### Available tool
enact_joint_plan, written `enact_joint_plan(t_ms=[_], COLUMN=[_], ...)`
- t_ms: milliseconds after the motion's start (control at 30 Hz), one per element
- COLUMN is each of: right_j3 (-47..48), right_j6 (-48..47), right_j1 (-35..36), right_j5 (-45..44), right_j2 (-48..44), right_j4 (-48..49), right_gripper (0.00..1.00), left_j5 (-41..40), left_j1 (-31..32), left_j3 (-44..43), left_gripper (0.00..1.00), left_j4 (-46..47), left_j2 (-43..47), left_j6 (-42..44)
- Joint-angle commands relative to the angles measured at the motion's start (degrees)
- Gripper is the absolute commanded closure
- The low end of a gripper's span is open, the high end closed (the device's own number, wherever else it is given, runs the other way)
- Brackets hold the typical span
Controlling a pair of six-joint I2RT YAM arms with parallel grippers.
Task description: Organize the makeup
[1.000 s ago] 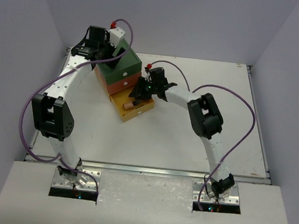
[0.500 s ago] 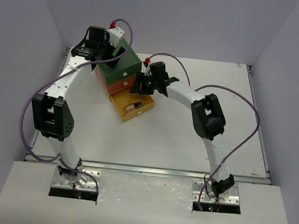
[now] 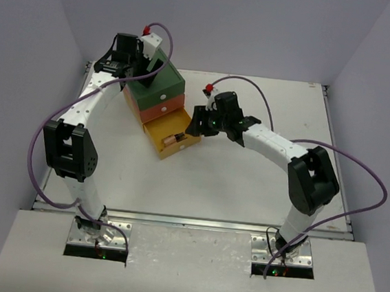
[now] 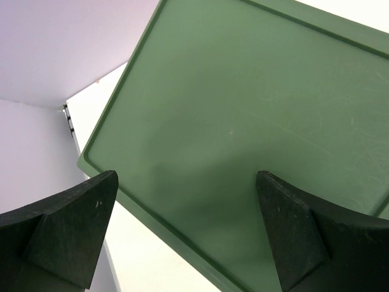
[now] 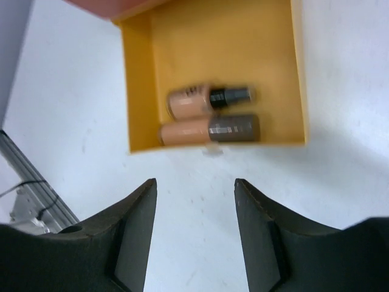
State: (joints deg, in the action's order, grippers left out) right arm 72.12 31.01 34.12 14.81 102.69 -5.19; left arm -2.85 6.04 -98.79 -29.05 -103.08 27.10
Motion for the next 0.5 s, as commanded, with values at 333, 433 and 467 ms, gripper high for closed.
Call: enact_joint_plan(t_ms=[333, 433, 467], right_j3=[-14.63, -13.39, -13.11], right_j6=[11.79, 12.97, 13.14], right_j1=[3.72, 4.04, 4.18], right_j5=[-5.02, -4.77, -4.98], right_j2=[1.97, 4.41, 5.22], right_j4=[15.50, 15.94, 15.98], right_gripper=[0.48, 0.50, 0.51], left_j5=[-1.68, -1.95, -2.02], left_j1=[-1.43, -1.83, -1.97], left_j3=[-0.39, -0.12, -0.05], left_gripper=[0.03, 0.03, 0.03], left_j4=[-1.87, -1.94, -2.01], left_j2=[-3.01, -2.88, -2.70], left_j6=[-0.53, -0.44, -0.41])
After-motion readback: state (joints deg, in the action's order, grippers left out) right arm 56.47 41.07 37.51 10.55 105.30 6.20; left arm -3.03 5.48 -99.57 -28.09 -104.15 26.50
